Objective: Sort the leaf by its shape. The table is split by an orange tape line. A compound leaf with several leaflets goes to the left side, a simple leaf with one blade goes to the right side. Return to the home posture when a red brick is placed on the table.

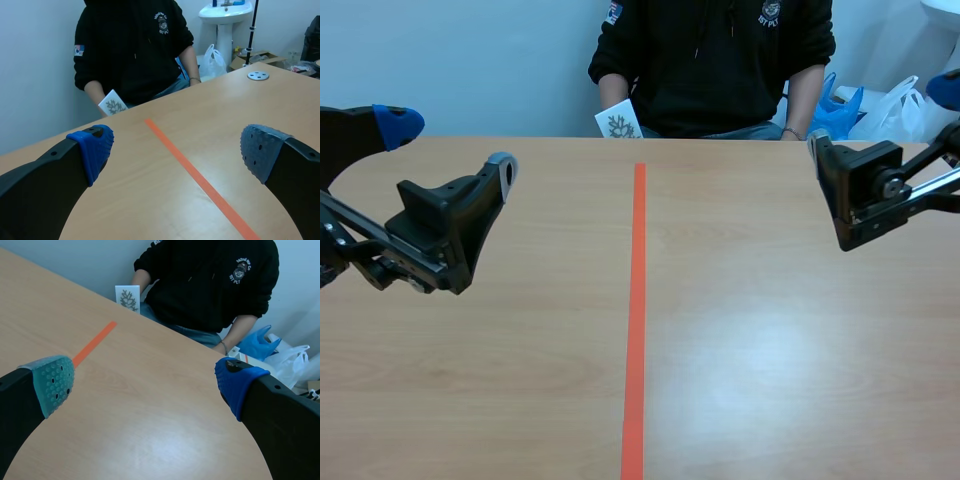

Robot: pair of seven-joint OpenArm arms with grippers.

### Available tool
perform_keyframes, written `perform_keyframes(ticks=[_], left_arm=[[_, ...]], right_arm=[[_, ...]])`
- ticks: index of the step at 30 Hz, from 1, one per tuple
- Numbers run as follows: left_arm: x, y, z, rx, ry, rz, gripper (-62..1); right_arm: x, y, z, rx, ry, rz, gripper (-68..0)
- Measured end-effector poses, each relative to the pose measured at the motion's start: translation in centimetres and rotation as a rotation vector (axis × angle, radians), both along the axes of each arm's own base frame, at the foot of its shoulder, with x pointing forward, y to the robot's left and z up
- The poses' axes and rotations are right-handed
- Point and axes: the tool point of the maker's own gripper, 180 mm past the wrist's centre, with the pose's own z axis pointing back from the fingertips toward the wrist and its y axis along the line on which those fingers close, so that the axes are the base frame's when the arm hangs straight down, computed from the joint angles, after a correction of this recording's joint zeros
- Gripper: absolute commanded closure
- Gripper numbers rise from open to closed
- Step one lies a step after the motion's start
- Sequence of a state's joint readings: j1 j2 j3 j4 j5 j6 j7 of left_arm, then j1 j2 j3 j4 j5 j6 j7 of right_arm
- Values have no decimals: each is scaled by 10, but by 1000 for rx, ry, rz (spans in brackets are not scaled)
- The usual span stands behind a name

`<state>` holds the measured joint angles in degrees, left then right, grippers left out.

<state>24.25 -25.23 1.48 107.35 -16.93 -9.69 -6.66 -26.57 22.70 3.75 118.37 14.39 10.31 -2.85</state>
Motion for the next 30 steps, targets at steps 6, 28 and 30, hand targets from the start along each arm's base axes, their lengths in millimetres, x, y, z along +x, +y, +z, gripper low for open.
perform_keyframes(ticks=[6, 28, 30], left_arm=[[-12, -45, 13, -20, -29, -113, -546], [-13, -47, 15, -31, -37, -121, -546], [-13, -47, 15, -31, -37, -121, -546]], right_arm=[[-12, 50, -38, 79, 157, 141, -578], [-10, 44, -36, 37, 135, 129, -578], [-10, 44, -36, 37, 135, 129, -578]])
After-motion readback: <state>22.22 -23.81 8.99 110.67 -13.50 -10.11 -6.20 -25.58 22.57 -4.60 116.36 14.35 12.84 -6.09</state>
